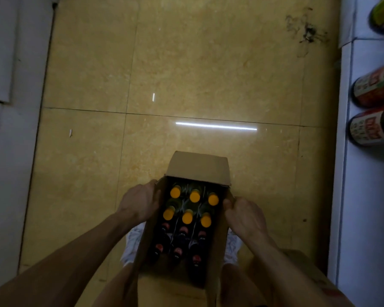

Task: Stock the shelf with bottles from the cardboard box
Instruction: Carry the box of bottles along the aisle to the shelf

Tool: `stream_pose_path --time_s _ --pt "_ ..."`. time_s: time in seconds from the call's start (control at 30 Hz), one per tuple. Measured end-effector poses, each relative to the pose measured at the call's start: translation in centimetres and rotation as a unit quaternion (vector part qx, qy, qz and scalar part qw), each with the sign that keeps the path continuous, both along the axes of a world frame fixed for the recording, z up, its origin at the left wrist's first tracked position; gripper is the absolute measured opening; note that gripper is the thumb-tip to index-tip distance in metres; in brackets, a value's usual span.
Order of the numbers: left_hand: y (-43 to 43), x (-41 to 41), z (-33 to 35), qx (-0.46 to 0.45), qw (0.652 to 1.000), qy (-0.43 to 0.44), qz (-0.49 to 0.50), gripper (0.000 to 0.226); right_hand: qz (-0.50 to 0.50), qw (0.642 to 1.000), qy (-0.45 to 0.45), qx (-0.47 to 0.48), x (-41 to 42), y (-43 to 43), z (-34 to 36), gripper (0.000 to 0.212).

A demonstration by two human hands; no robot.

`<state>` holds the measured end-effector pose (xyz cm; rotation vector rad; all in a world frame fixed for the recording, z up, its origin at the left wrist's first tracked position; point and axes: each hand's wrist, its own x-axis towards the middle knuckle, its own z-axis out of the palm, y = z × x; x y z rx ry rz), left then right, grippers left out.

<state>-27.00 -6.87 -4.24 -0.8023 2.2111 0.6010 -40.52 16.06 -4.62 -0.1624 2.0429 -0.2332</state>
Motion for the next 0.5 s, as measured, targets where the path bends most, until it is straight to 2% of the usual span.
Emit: stream_pose_path --time_s 0.5 --pt "-6.0 -8.4 -1.3 0.045 0.998 0.039 -0.033 0.023 -0.083 0.995 0.039 0.037 -7.0 -5.9 0.3 0.039"
